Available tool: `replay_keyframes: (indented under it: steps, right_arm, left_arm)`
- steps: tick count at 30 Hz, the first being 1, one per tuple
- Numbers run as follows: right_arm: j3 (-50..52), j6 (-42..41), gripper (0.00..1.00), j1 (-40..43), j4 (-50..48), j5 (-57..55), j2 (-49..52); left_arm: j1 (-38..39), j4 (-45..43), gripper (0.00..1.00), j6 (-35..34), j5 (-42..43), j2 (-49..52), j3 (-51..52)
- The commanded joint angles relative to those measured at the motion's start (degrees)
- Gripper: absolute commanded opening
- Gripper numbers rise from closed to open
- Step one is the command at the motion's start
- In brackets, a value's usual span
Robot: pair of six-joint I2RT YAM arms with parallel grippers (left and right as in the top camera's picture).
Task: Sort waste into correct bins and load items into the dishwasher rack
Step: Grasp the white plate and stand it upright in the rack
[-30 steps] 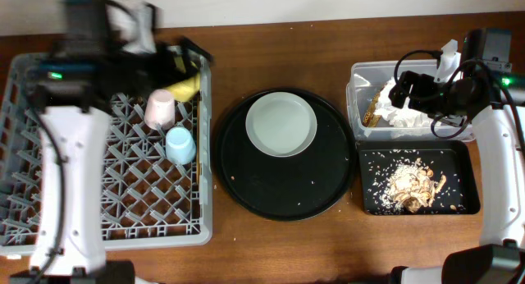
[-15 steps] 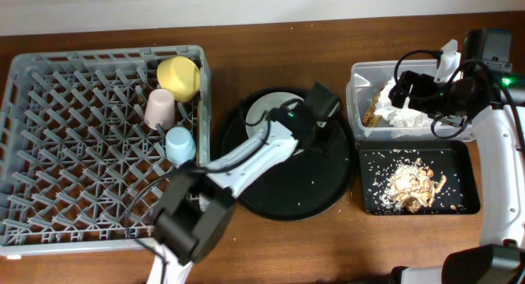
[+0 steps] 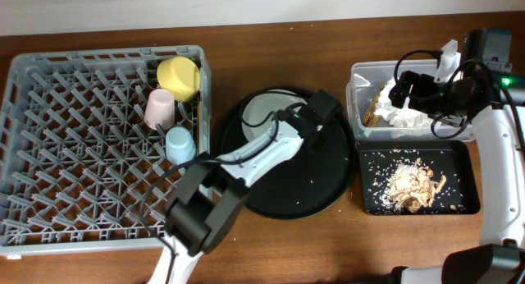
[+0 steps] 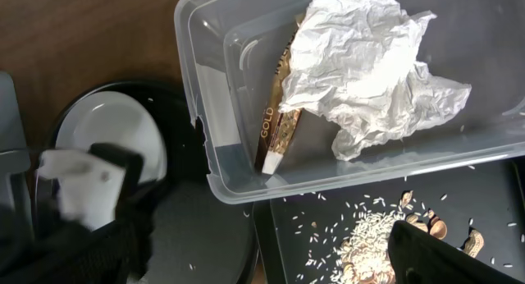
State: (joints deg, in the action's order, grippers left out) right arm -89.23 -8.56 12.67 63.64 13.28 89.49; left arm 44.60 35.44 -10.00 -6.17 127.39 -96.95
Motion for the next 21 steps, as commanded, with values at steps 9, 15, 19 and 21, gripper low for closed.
replay_keyframes:
  steps: [9, 15, 19, 21]
  right_arm:
    - [-0.44, 0.09, 0.99, 0.17, -0.02, -0.46, 0.02]
    - [-0.44, 0.11, 0.99, 0.17, -0.02, -0.48, 0.02]
    - [-0.44, 0.11, 0.99, 0.17, -0.02, -0.48, 0.02]
    - [-0.44, 0.11, 0.99, 0.17, -0.02, -0.48, 0.02]
  left_arm:
    - [-28.96, 29.77, 0.00, 3.13, 20.65, -54.73, -3.72]
    - [-60.13, 48.98, 0.00, 24.24, 58.75, -43.17, -3.61]
    - [-65.64, 52.11, 0.00, 31.76, 65.64, -31.67, -3.61]
    - [-67.12, 51.47, 0.00, 34.16, 69.46, -25.03, -3.61]
